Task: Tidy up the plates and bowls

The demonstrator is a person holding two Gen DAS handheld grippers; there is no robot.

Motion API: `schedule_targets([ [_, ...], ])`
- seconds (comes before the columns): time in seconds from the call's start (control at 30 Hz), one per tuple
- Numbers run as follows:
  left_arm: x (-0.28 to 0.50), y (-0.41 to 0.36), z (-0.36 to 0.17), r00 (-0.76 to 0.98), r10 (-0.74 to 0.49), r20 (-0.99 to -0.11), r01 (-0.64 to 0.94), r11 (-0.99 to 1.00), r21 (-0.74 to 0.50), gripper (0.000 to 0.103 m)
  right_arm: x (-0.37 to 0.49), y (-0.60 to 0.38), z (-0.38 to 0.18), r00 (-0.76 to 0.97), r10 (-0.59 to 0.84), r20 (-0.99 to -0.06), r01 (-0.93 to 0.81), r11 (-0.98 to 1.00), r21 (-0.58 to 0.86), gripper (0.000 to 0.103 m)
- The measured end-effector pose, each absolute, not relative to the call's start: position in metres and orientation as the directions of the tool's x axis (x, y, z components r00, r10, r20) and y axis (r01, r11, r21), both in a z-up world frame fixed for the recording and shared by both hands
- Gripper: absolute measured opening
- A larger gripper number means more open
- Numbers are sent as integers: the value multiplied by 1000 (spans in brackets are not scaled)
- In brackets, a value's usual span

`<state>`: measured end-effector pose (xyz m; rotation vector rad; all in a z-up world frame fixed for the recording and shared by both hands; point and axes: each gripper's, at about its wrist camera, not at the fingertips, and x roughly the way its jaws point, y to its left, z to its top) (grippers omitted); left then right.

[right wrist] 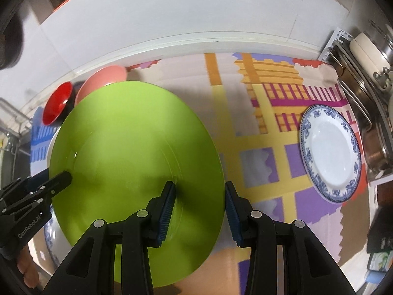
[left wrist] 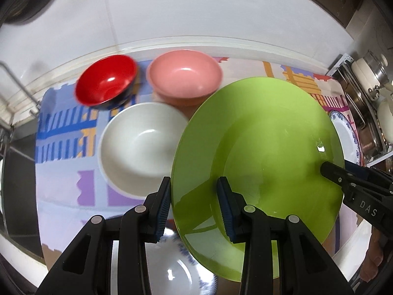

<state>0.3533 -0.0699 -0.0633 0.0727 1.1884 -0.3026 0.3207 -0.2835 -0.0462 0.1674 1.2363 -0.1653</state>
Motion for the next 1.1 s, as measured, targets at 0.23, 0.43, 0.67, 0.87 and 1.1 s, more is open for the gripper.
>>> schedule_targets([
  [0.23,335,-33,-57,359,-186,-915,232,967,-105,37,305,-243,-41,340,-28,-940,181,983,36,41],
  [0.43,320,0,-58,379,-173,-909,193,976,-105,37,294,-209,-40,351,-22,-936,150,988,33,41],
  [0.67,296,39,-66,375,-140,-916,143,985,-92,38,285,-173,-44,349,10,-937,114,992,53,41],
  [0.87,277,68,-74,374,-106,-921,99,992,-74,38,276,-141,-53,334,38,-942,82,994,69,41],
  [1.1,264,95,-83,366,-72,-928,54,997,-56,37,263,-110,-64,311,79,-947,43,994,97,41],
])
